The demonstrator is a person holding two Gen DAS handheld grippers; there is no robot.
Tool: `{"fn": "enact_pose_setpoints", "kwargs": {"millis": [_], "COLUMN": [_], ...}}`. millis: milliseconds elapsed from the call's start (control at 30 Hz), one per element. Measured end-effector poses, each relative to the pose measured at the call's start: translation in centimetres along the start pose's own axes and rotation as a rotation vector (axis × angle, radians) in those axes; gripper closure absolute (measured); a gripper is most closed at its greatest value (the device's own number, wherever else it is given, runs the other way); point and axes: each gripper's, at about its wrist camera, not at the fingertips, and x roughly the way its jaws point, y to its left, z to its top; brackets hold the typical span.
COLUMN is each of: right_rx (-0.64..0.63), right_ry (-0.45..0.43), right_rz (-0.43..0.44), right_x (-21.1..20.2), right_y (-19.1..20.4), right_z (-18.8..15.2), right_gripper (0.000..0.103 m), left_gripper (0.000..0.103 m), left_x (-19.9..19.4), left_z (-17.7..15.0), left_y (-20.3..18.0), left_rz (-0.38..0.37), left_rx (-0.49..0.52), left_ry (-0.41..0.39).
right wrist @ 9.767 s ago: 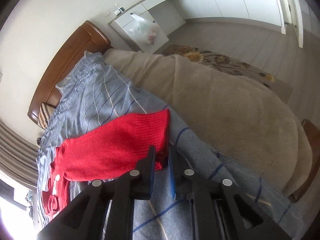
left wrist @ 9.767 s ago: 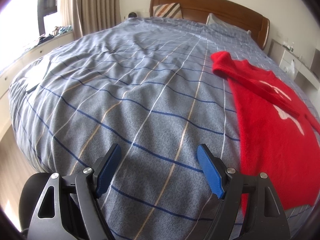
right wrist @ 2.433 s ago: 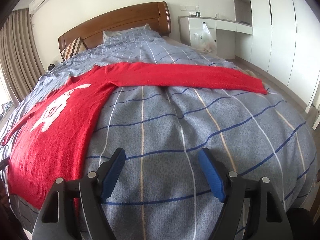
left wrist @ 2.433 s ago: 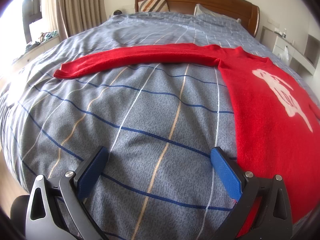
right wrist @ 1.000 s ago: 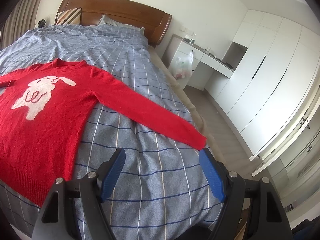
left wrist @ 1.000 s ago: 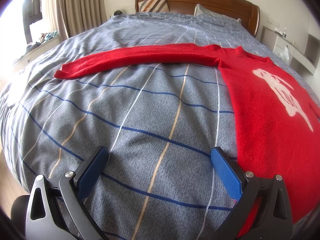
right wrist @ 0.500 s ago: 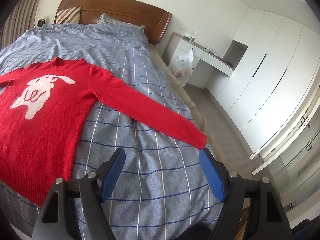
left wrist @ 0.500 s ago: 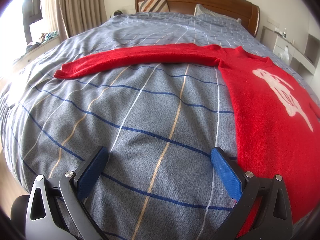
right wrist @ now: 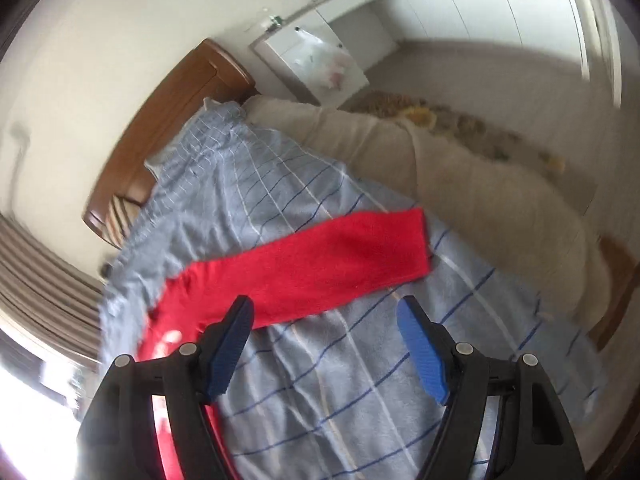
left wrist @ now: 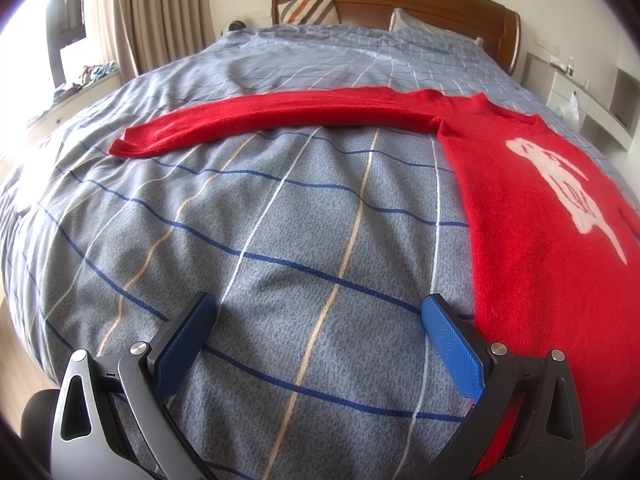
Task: Fold small clothes
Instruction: 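Move the right gripper to a sleeve cuff and grasp it, then carry the held sleeve across the sweater body and release it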
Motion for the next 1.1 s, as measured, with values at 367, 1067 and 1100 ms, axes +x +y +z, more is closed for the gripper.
{"fn": "enact_pose_setpoints", "kwargs": {"millis": [367, 1067, 1100], "right_rx": [0.284, -0.218, -0.295], "right_ry": [-0.086, -0.156, -0.148], "right_rz": [0.020, -0.034, -0.003], "right_x": [5.9, 7.2, 7.6], "right_y": [-5.5, 11.6, 15.0], "right_z": [1.7, 5.0, 4.4], "right_gripper": [0.046, 0.098, 0.098], "left_gripper": [0.000, 0.000, 0.000], "left_x": [0.0, -0.1, -0.1], "left_z": [-0.1, 0.2, 0.3], "left_y": [0.1, 0.3, 0.4], "left_rz": [0.001, -0.005, -0.007], "left_rx": [0.004, -0.007, -0.008], "left_ry": [-0.002, 0.009, 0.011]}}
